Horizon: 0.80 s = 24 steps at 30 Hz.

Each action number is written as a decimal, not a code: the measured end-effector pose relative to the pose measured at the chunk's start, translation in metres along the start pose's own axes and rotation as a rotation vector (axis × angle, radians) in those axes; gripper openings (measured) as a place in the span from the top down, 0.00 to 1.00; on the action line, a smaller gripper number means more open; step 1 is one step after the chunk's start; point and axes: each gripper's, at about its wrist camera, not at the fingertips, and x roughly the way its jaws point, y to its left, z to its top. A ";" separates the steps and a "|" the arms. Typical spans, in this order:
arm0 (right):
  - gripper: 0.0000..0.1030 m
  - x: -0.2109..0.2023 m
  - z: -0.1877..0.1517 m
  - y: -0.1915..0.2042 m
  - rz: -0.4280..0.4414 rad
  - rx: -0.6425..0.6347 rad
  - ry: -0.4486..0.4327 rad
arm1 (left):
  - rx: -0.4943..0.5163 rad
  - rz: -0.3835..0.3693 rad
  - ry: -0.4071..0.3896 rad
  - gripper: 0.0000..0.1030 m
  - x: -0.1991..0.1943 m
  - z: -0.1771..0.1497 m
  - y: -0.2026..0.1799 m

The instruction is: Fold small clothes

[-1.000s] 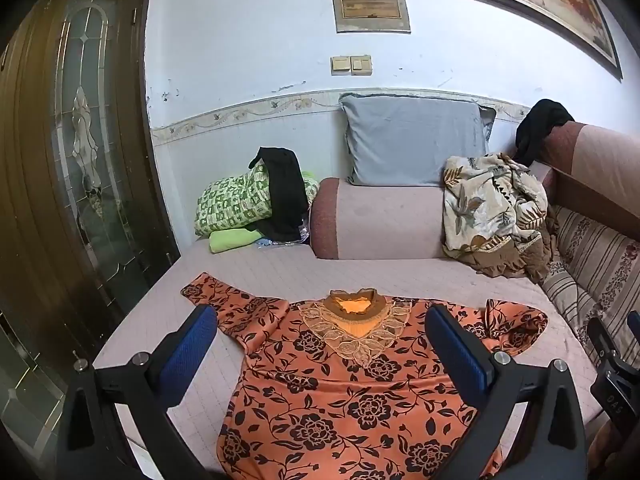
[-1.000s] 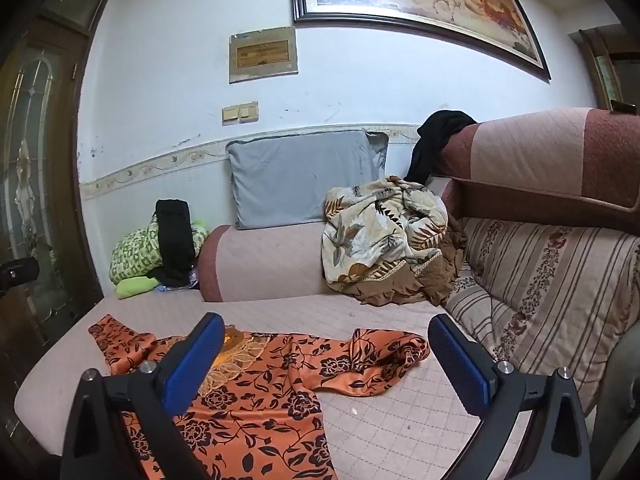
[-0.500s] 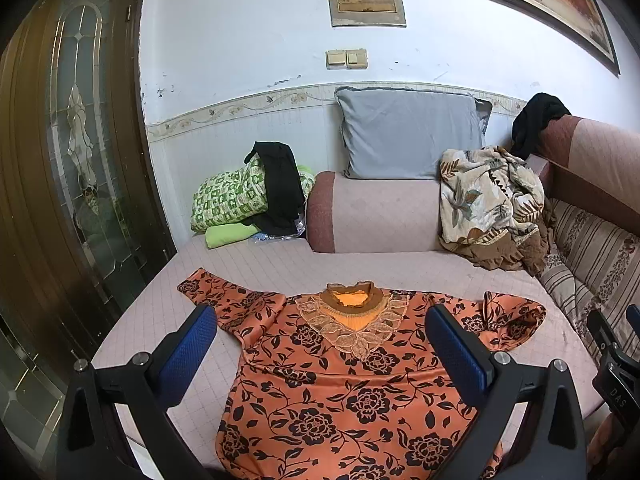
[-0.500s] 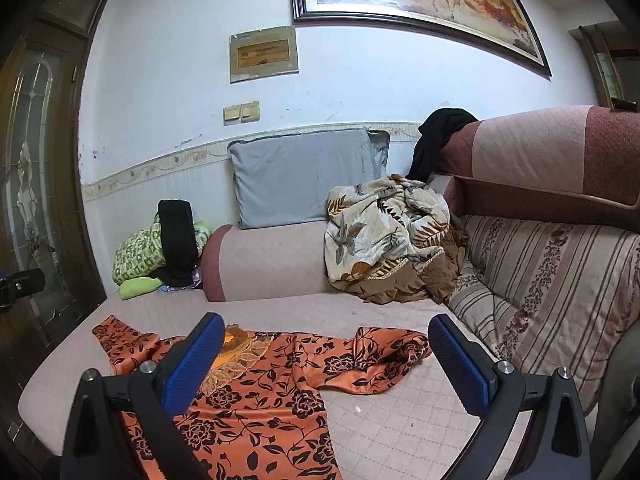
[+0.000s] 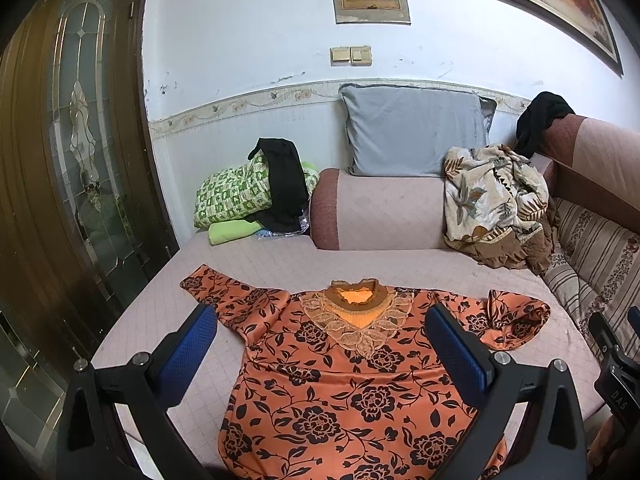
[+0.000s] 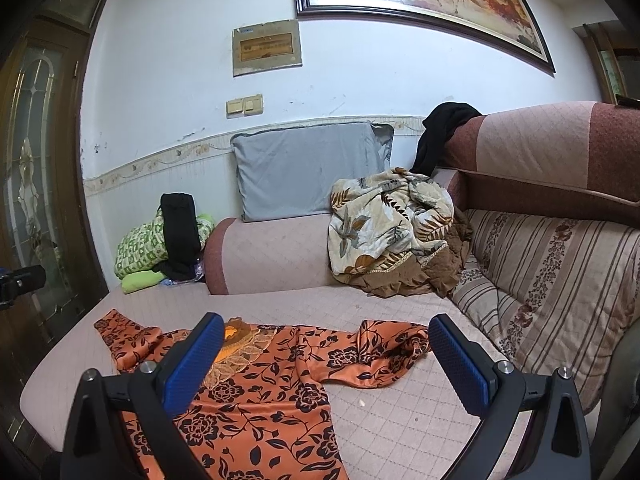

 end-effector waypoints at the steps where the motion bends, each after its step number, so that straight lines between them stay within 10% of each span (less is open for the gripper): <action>1: 0.00 0.000 0.000 0.000 0.000 0.000 0.000 | 0.000 0.001 0.002 0.00 0.000 0.000 -0.001; 24: 0.00 0.022 -0.003 -0.014 0.010 0.092 0.099 | -0.021 0.008 0.040 0.00 0.021 -0.001 0.003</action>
